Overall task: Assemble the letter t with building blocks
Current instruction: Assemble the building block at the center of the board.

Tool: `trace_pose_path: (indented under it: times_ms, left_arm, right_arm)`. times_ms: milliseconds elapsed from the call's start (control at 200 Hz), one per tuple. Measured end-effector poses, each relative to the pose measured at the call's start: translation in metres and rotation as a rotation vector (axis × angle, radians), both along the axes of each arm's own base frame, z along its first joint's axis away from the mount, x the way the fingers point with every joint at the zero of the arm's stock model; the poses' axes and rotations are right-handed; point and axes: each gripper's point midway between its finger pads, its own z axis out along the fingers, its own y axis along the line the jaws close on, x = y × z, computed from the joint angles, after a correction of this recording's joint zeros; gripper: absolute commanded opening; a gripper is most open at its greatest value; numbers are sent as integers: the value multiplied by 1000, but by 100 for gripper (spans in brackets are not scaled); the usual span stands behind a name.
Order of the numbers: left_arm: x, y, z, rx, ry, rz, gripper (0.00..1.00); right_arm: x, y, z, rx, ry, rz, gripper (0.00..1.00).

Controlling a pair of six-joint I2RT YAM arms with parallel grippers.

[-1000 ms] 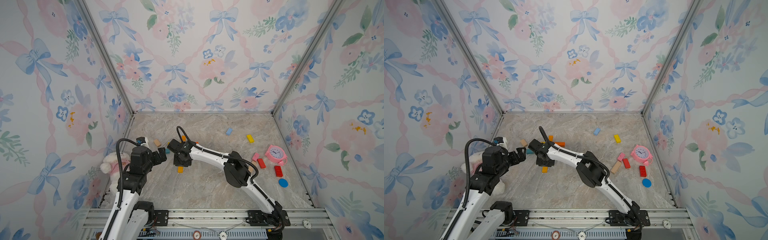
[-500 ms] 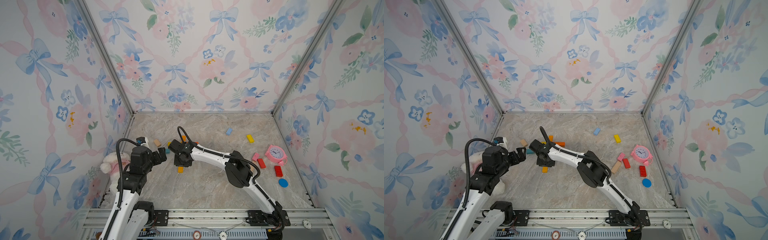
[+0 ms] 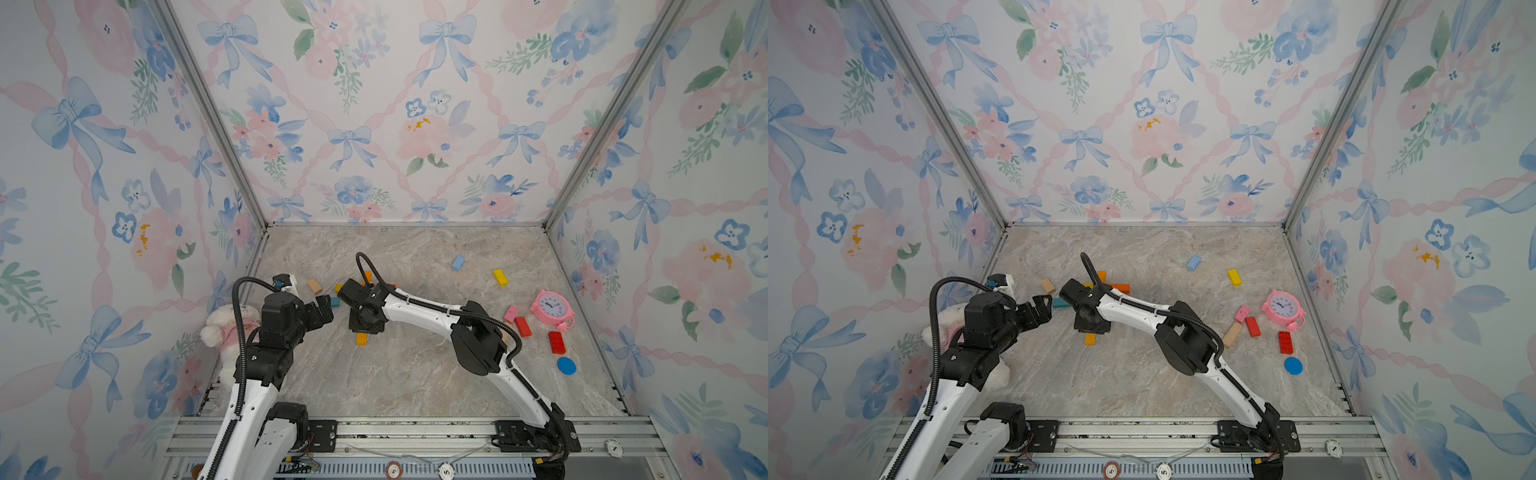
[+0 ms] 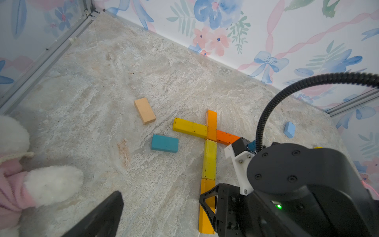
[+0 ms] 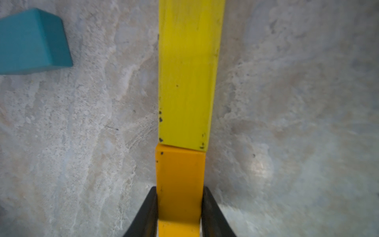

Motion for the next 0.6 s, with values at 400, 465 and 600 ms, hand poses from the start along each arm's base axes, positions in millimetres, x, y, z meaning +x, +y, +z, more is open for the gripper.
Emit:
trace_pose_path:
  times_ms: [400, 465, 600]
  left_arm:
    - [0, 0, 0, 0, 0, 0, 98]
    - [0, 0, 0, 0, 0, 0, 98]
    - [0, 0, 0, 0, 0, 0, 98]
  right_arm:
    - [0, 0, 1, 7, 1, -8, 45]
    - [0, -1, 1, 11, -1, -7, 49]
    - [-6, -9, 4, 11, -3, 2, 58]
